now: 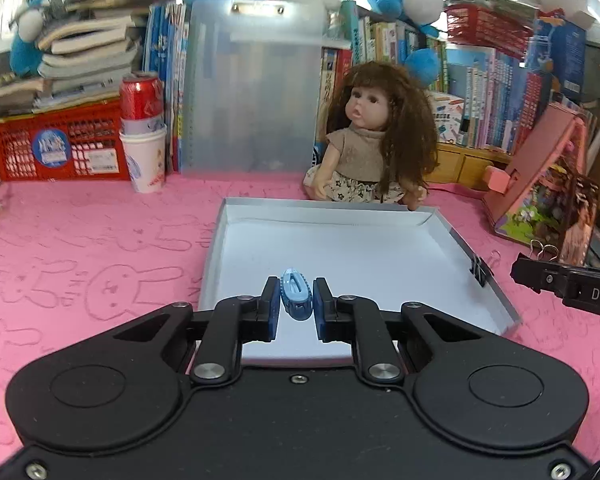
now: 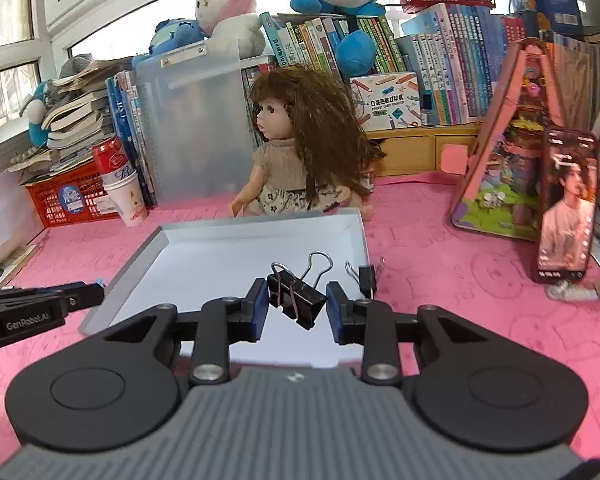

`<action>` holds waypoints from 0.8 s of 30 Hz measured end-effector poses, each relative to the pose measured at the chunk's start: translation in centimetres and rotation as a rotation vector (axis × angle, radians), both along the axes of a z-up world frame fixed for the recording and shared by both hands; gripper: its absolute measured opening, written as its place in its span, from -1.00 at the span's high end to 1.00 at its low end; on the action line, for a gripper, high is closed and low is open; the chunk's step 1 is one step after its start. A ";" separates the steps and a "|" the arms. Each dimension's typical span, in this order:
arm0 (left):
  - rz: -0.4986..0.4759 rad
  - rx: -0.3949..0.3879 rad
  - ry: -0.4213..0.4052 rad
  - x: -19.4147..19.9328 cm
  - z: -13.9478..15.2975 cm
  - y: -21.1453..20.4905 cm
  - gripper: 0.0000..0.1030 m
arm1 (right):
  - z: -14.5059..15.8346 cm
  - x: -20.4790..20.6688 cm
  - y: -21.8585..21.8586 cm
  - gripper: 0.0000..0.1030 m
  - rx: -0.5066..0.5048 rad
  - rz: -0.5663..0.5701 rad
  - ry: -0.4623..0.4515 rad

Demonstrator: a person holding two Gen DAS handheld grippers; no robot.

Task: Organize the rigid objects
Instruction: 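Carry the blue clip with the left tool while the right tool carries the binder clip into the white tray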

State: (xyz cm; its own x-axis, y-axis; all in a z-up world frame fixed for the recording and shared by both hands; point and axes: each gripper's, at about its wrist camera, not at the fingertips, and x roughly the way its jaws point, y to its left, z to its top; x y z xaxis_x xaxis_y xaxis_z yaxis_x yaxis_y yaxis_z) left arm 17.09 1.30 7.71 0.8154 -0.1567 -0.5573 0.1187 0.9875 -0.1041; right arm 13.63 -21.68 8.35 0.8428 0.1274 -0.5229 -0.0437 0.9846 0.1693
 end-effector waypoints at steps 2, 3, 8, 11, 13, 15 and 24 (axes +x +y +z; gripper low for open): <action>0.004 -0.017 0.026 1.9 -0.3 -0.1 0.69 | -0.1 1.4 -0.1 0.29 0.014 0.007 0.016; 0.007 -0.022 0.037 2.8 -0.4 -0.1 0.69 | -0.2 2.1 -0.1 0.29 0.017 0.012 0.024; 0.006 0.039 0.058 6.7 -1.4 -1.3 0.69 | -1.1 5.8 0.4 0.29 0.021 0.025 0.080; 0.010 0.058 0.085 8.7 -2.4 -1.7 0.69 | -2.0 7.7 0.9 0.29 0.022 0.028 0.111; 0.024 0.054 0.116 9.9 -3.3 -1.7 0.69 | -2.7 8.7 1.2 0.29 0.018 0.029 0.128; 0.035 0.058 0.145 10.6 -4.2 -1.7 0.68 | -3.4 9.5 1.6 0.29 0.015 0.034 0.146; 0.041 0.093 0.182 11.4 -6.7 -1.9 0.68 | -5.5 10.3 2.2 0.29 -0.002 0.054 0.189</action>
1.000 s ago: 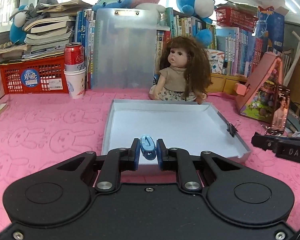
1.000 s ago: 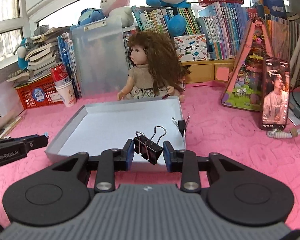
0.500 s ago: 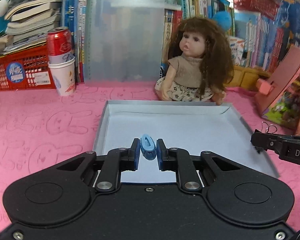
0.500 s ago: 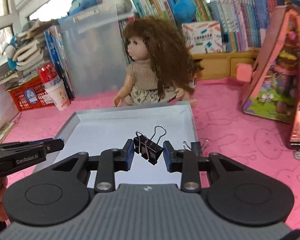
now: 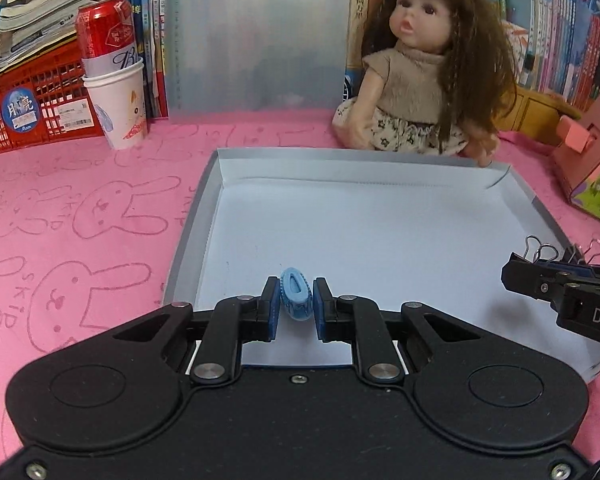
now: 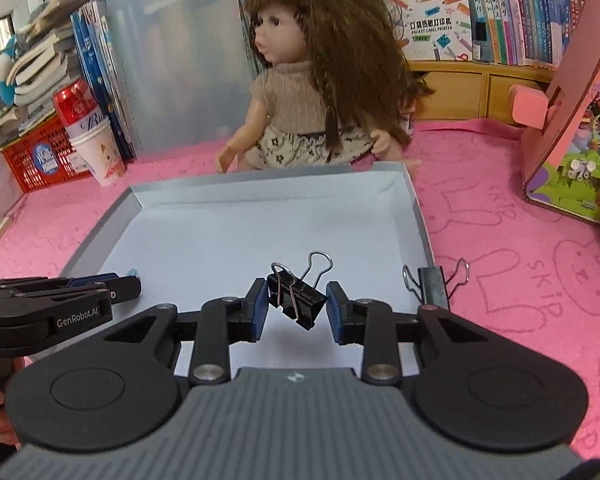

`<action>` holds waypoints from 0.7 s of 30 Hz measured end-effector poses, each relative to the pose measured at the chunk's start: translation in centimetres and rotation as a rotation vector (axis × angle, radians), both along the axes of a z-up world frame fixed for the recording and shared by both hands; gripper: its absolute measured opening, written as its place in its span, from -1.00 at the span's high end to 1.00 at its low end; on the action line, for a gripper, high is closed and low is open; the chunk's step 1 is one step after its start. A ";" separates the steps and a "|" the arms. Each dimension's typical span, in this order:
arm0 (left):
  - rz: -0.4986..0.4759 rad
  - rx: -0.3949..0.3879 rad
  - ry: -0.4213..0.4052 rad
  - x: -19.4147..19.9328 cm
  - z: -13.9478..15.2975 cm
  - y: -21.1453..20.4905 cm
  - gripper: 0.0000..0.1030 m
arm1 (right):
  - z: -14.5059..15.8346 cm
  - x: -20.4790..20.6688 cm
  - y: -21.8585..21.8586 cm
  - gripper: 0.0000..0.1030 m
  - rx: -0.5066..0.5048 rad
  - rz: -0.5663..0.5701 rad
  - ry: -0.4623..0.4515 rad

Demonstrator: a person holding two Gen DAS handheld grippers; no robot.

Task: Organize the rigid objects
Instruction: 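Carry the blue clip with the left tool while the right tool carries the binder clip into the white tray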

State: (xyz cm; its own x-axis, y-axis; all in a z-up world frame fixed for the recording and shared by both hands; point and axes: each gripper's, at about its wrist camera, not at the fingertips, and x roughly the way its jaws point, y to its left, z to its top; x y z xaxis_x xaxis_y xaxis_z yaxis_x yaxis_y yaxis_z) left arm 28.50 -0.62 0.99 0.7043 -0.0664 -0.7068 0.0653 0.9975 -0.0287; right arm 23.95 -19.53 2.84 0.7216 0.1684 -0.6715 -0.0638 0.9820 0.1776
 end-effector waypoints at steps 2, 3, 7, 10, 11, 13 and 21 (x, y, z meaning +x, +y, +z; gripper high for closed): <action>-0.002 0.006 -0.001 0.0 -0.1 -0.2 0.68 | -0.2 0.0 0.0 0.29 -0.002 0.001 0.007; -0.004 0.009 0.002 0.0 -0.2 -0.2 0.68 | -0.3 0.1 0.0 0.29 -0.004 0.001 0.009; -0.010 0.020 -0.004 0.0 -0.3 -0.4 0.68 | -0.7 0.2 0.2 0.29 -0.008 0.003 0.018; -0.015 0.024 -0.007 0.0 -0.2 -0.5 0.68 | -0.9 0.3 0.3 0.29 -0.007 0.006 0.025; -0.014 0.024 -0.008 0.0 -0.2 -0.5 0.68 | -1.0 0.3 0.3 0.28 -0.008 0.006 0.027; -0.013 0.023 -0.009 0.0 -0.2 -0.5 0.68 | -1.2 0.3 0.4 0.28 -0.011 0.006 0.030; -0.015 0.013 -0.005 0.0 -0.2 -0.4 0.65 | -1.2 0.4 0.5 0.23 -0.011 0.008 0.029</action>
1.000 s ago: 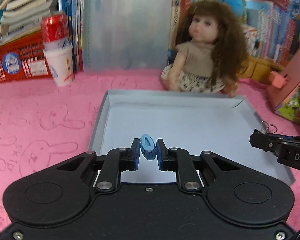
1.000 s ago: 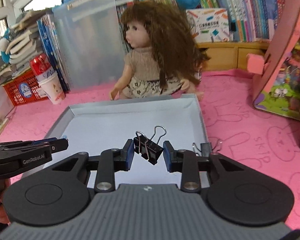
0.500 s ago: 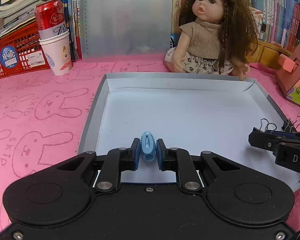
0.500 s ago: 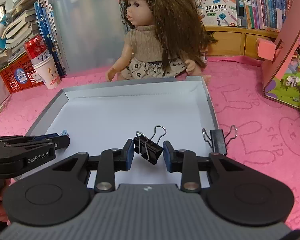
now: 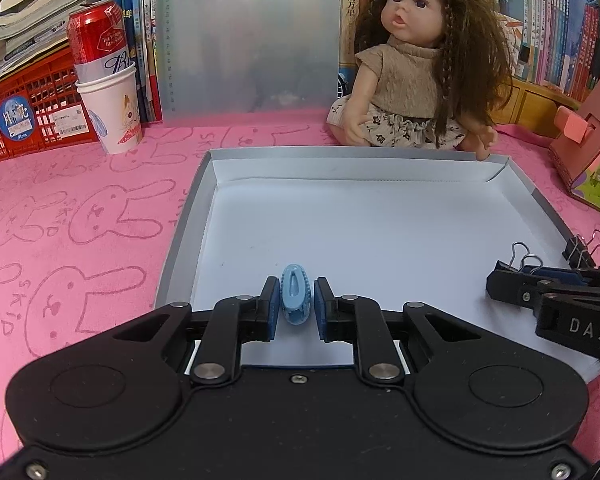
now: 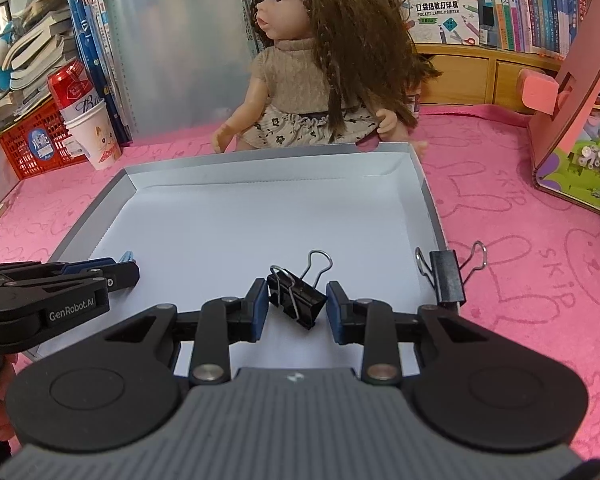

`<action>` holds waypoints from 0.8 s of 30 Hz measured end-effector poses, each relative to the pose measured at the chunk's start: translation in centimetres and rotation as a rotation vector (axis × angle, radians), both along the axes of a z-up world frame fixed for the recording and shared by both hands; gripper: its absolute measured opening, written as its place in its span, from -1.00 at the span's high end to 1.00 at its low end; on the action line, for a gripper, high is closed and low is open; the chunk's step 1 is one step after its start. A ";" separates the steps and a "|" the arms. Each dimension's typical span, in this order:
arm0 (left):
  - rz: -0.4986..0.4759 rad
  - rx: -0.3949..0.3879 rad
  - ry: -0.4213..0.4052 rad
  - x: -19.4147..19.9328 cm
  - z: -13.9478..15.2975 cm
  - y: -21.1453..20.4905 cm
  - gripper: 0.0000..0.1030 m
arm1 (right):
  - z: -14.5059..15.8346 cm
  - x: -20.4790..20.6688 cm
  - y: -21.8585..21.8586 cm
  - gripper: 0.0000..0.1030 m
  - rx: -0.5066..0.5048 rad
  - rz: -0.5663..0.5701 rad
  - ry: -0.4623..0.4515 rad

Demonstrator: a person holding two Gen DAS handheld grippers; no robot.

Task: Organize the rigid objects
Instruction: 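Carry the blue clip with the left tool while the right tool carries the binder clip into the white tray, then open the left tool to drop the blue clip while the right tool releases the binder clip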

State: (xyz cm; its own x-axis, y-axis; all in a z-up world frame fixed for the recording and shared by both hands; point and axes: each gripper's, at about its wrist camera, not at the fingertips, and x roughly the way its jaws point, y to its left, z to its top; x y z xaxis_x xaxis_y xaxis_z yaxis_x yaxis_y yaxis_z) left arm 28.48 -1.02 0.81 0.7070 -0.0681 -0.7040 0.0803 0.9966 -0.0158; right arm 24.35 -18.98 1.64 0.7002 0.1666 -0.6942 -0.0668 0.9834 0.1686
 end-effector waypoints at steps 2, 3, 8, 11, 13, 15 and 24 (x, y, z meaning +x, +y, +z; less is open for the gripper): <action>-0.001 -0.007 -0.001 -0.1 0.1 0.1 0.62 | 0.0 0.0 0.1 0.22 0.004 0.001 -0.002; -0.001 -0.009 -0.002 -0.1 0.2 0.1 0.55 | 0.1 0.0 0.2 0.22 0.005 0.001 -0.005; -0.011 -0.020 0.002 -0.5 0.6 0.2 0.20 | 0.5 -0.4 0.2 -0.10 0.009 0.005 -0.020; -0.015 -0.021 0.002 -0.8 0.9 0.3 0.06 | 0.8 -0.8 0.0 -0.19 0.018 0.008 -0.029; -0.019 -0.029 0.002 -1.1 1.2 0.4 -0.01 | 1.1 -1.1 -0.2 -0.25 0.019 0.011 -0.036; -0.020 -0.035 -0.004 -1.4 1.5 0.6 -0.06 | 1.3 -1.6 -0.4 -0.29 0.016 0.009 -0.046; -0.043 -0.043 -0.061 -4.4 3.2 0.7 -0.35 | 2.3 -4.2 -1.2 -0.48 0.033 0.024 -0.081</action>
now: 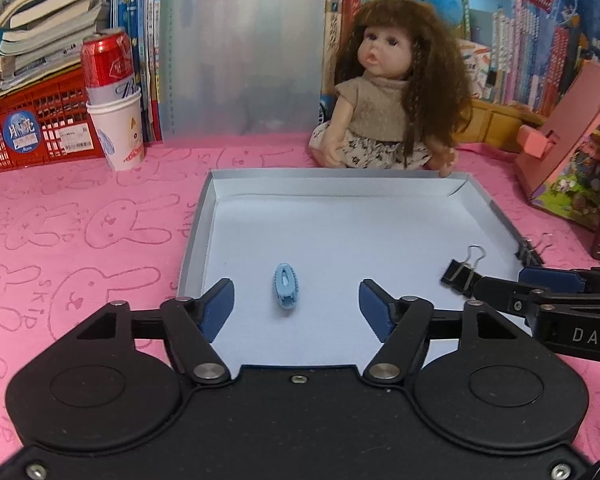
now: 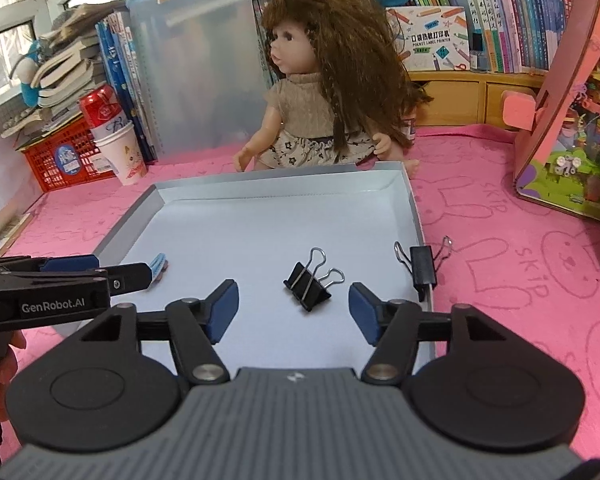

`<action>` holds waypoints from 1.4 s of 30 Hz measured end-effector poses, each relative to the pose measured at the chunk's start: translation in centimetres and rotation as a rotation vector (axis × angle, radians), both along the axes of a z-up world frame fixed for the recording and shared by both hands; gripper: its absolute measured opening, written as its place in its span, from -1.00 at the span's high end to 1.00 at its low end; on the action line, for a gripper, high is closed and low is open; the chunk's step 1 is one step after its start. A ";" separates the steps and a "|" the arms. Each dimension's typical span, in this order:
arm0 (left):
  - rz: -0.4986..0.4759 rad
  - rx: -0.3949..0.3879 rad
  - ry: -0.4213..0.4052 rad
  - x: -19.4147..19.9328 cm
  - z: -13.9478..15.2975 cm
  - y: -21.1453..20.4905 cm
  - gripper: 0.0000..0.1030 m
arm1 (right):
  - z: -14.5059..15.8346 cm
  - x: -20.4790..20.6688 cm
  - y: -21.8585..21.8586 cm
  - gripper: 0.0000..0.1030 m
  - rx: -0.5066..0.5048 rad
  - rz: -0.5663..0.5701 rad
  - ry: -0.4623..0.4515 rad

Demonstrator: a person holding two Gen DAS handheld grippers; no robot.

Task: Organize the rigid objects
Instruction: 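Open the left tool to drop the blue clip while the right tool releases the binder clip, then move both tools back from the tray toward the remaining objects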

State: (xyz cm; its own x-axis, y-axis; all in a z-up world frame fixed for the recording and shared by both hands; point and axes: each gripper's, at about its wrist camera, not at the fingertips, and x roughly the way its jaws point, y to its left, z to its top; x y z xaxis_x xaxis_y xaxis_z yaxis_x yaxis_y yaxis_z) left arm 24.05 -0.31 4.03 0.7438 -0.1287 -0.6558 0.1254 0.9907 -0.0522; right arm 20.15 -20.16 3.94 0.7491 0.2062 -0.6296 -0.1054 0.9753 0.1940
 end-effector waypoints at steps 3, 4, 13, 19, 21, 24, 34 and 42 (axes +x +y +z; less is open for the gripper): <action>-0.010 -0.011 -0.031 -1.3 0.7 0.0 -0.48 | 0.5 -1.0 -0.2 -0.52 -0.002 0.005 -0.021; -0.014 -0.010 -0.042 -1.7 0.9 -0.1 -0.49 | 0.6 -1.3 -0.2 -0.53 -0.002 0.006 -0.027; -0.057 -0.012 -0.084 -5.2 1.9 -0.7 -0.52 | 1.5 -4.4 -0.4 -0.64 -0.028 0.015 -0.071; -0.072 -0.013 -0.104 -7.5 2.2 -0.6 -0.54 | 1.8 -6.4 -0.6 -0.68 -0.043 0.012 -0.095; -0.076 -0.015 -0.111 -8.2 2.2 -0.5 -0.55 | 1.9 -7.1 -0.6 -0.69 -0.041 0.013 -0.104; -0.079 -0.036 -0.119 -9.5 2.3 -0.3 -0.56 | 2.0 -8.3 -0.6 -0.71 -0.038 0.015 -0.123; -0.091 -0.041 -0.152 -13.6 2.0 -0.1 -0.58 | 1.5 -12.1 0.0 -0.72 -0.090 0.026 -0.179; -0.088 -0.020 -0.146 -16.7 0.5 0.2 -0.58 | 0.5 -14.5 0.3 -0.73 -0.141 0.025 -0.203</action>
